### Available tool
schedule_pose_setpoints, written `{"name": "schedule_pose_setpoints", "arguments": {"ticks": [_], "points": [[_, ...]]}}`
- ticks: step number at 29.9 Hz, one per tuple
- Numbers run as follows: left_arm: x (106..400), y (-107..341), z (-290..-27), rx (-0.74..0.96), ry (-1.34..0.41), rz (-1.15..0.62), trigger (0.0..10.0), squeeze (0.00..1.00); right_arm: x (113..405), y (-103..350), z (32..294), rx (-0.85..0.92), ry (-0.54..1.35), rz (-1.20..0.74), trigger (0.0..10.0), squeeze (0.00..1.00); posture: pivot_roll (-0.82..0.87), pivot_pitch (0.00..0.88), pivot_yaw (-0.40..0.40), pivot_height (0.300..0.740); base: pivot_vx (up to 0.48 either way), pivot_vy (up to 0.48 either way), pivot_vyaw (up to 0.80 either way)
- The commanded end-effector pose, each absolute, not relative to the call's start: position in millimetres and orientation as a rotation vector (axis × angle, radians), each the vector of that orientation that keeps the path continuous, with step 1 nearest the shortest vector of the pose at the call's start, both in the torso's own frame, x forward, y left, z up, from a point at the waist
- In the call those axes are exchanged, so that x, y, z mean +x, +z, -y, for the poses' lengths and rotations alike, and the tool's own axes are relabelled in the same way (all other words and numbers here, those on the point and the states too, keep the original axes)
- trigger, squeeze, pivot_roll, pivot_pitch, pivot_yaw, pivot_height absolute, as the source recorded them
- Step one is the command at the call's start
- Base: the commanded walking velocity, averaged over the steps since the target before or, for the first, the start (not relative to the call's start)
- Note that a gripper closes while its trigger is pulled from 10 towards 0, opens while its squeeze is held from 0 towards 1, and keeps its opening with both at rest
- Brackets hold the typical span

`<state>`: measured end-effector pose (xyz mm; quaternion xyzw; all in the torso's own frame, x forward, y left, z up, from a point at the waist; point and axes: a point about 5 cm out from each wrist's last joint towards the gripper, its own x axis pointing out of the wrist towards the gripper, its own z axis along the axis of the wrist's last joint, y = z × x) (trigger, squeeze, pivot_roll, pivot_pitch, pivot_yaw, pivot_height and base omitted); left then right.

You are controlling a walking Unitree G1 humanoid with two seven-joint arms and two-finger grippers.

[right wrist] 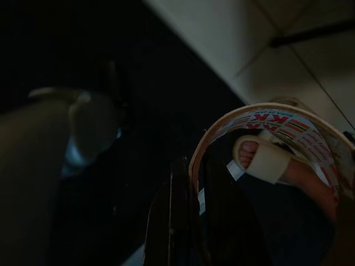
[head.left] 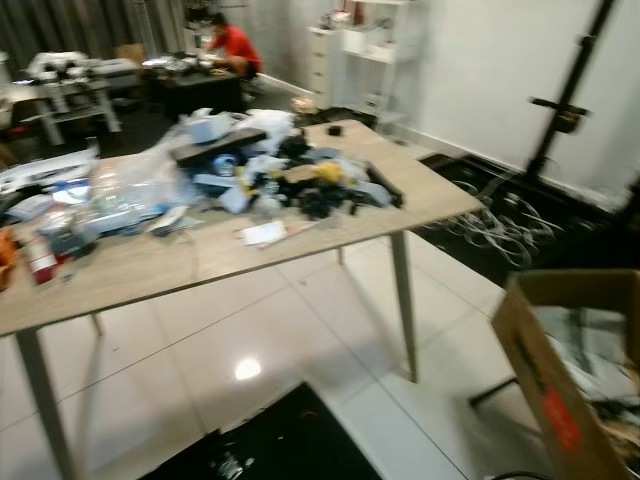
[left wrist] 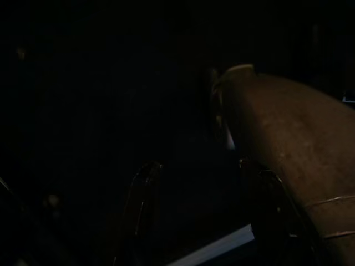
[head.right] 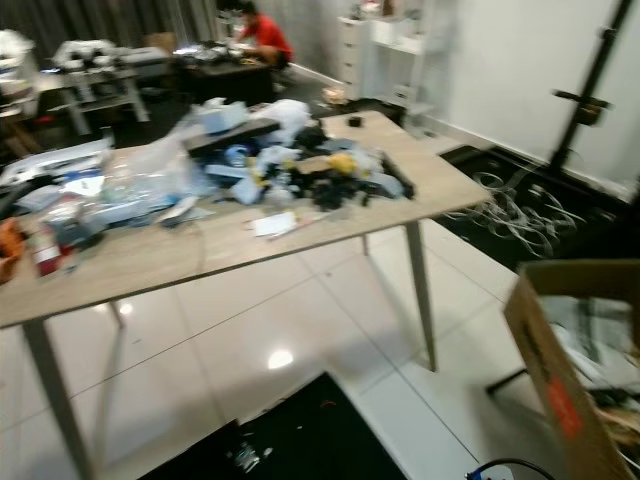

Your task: Picking trash to rubbish bin

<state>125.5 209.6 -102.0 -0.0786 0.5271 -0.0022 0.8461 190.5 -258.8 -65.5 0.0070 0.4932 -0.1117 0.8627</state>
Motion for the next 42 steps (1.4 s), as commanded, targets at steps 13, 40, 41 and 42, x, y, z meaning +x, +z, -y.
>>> {"name": "schedule_pose_setpoints", "arguments": {"ticks": [13,40,41,42], "points": [[116.2,-107.0,-195.2,-0.203,-0.042,-1.147,10.0,0.0,190.0,-65.4,261.2,0.01,-0.277,-1.017,10.0,0.0,-0.14,0.148,0.029,0.74,0.0,0.0,-0.74],[106.4,-109.6,-195.6,-0.205,-0.051,-1.177,10.0,0.0,187.4,-66.1,263.4,-0.019,-0.3,-1.015,10.0,0.0,-0.14,0.16,0.033,0.74,0.0,0.0,-0.74],[106.4,-109.6,-195.4,-0.193,-0.063,-1.181,10.0,0.0,187.6,-66.1,263.0,-0.021,-0.298,-1.012,10.0,0.0,-0.14,0.159,0.033,0.74,0.0,0.0,-0.74],[106.4,-109.6,-195.4,-0.193,-0.063,-1.181,10.0,0.0,187.6,-66.1,263.0,-0.021,-0.298,-1.012,10.0,0.0,-0.14,0.159,0.033,0.74,0.0,0.0,-0.74]]}}
